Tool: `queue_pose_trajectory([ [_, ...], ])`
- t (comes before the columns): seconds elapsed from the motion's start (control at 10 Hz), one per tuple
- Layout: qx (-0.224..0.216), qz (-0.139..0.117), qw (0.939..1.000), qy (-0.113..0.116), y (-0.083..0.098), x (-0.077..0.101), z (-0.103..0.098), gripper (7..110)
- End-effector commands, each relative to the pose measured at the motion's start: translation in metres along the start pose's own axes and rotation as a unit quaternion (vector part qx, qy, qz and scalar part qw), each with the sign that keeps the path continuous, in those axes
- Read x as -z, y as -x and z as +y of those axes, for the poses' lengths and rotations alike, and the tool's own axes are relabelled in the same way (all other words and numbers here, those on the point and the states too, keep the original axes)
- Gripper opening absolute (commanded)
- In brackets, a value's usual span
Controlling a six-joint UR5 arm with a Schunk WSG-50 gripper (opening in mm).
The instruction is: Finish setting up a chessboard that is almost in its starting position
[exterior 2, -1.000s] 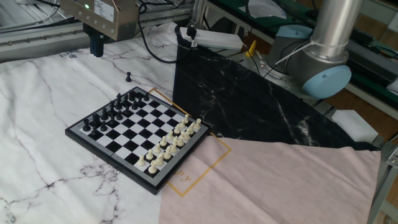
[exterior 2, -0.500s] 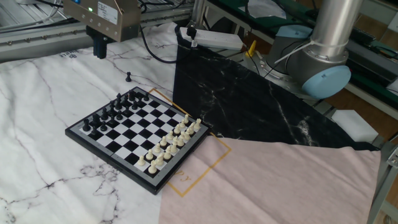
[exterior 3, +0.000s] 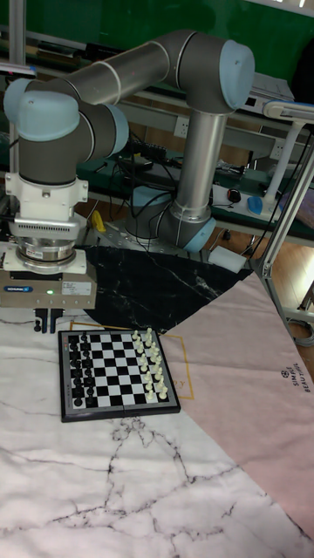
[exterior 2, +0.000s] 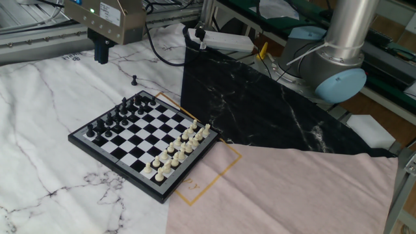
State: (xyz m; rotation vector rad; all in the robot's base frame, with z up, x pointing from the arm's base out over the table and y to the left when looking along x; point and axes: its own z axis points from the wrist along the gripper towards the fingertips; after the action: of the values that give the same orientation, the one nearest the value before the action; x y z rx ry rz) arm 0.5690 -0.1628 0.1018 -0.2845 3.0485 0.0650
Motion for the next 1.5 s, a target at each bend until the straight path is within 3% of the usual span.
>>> queue_pose_trajectory([
  [0.0,0.012,-0.007,0.9998,0.01,-0.002,0.001,0.004,7],
  [0.2,0.003,0.024,0.9997,0.003,-0.046,0.0,0.009,7],
  [0.3,0.002,0.023,0.9997,-0.006,-0.058,-0.007,0.009,7],
  [0.5,-0.002,0.025,0.9997,-0.006,-0.065,-0.012,0.013,7],
  [0.7,0.023,0.028,0.9992,-0.018,-0.062,-0.012,-0.003,7],
  [0.8,0.028,0.026,0.9991,-0.02,-0.059,-0.014,-0.008,22],
  [1.2,0.01,0.043,0.9989,-0.013,-0.065,-0.023,-0.019,22],
  [1.3,-0.005,0.054,0.9985,0.007,-0.072,-0.024,-0.009,7],
  [1.4,-0.009,0.067,0.9976,0.012,-0.079,-0.023,-0.007,7],
])
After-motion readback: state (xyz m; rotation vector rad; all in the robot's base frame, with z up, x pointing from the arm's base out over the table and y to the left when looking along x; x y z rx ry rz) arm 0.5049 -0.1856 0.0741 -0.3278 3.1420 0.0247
